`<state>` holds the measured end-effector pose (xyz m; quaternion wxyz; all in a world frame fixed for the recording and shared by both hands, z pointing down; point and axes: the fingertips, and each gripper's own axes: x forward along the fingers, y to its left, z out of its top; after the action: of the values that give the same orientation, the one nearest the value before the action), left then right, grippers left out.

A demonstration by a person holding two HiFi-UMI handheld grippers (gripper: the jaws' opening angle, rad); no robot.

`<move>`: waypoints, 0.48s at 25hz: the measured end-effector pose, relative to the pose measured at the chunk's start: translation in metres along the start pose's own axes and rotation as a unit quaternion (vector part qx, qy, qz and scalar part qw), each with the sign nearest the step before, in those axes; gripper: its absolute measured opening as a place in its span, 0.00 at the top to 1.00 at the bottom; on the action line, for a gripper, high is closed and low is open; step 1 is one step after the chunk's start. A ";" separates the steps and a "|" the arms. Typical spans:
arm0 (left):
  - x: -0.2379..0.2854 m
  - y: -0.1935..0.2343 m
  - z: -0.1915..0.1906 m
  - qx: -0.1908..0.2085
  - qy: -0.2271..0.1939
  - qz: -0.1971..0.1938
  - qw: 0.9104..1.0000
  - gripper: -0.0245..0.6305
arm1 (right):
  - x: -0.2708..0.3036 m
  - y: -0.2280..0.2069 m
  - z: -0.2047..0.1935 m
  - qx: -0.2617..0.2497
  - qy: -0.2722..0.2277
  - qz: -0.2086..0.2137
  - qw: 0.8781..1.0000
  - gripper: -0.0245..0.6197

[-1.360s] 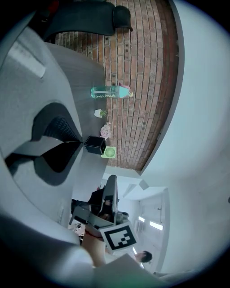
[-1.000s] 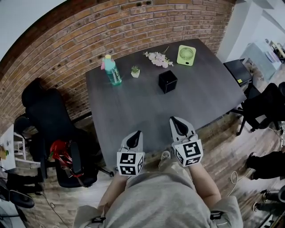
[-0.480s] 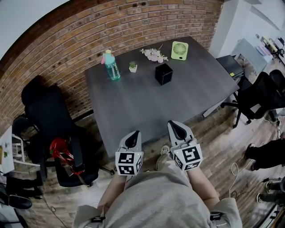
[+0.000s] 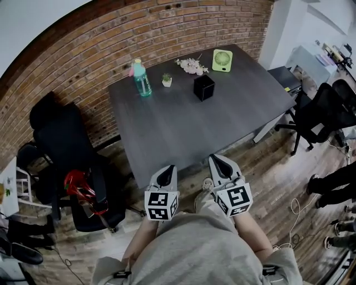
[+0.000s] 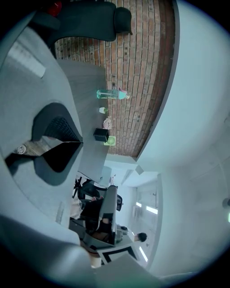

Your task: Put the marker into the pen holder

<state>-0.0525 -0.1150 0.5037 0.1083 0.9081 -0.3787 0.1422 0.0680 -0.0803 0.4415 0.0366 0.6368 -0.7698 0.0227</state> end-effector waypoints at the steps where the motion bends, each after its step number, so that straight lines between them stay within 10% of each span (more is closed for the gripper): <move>1: -0.003 0.000 -0.001 0.001 0.000 0.000 1.000 0.94 | -0.002 0.003 -0.001 0.001 0.000 0.000 1.000 0.96; 12: -0.012 -0.007 -0.006 0.004 0.001 -0.003 1.000 0.94 | -0.015 0.007 -0.007 0.003 0.005 -0.002 1.000 0.96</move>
<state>-0.0569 -0.1005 0.5042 0.1056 0.9097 -0.3750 0.1441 0.0642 -0.0638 0.4474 0.0389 0.6384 -0.7682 0.0286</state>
